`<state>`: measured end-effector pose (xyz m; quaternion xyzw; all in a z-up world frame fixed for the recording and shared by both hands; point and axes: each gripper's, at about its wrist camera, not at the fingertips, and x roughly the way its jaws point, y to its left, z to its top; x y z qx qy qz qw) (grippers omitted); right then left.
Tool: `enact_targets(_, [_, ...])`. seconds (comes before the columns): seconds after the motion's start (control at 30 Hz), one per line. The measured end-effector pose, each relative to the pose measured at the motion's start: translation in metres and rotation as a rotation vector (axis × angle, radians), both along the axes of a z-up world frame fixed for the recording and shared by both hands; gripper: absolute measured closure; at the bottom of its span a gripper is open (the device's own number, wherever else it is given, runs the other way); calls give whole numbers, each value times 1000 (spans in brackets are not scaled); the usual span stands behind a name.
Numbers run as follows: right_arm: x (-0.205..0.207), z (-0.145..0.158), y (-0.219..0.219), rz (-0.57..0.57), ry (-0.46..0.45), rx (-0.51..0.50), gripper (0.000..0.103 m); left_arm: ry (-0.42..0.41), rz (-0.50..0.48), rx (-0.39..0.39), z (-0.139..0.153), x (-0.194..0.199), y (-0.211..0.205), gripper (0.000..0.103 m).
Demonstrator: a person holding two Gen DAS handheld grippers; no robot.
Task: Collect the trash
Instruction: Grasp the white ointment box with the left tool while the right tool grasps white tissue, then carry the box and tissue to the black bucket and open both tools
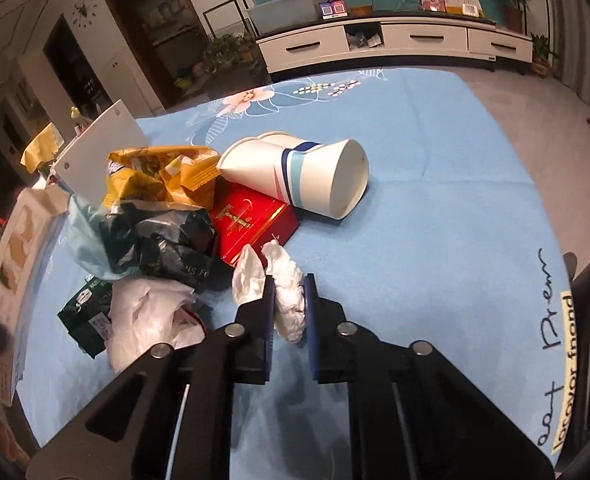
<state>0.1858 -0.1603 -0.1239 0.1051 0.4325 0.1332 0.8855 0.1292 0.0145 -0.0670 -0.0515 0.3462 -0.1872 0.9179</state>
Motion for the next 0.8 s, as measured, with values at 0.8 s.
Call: enact_targets(0.8, [-150, 78, -95, -210, -202, 92, 89, -49, -42, 80, 30, -24, -69, 59])
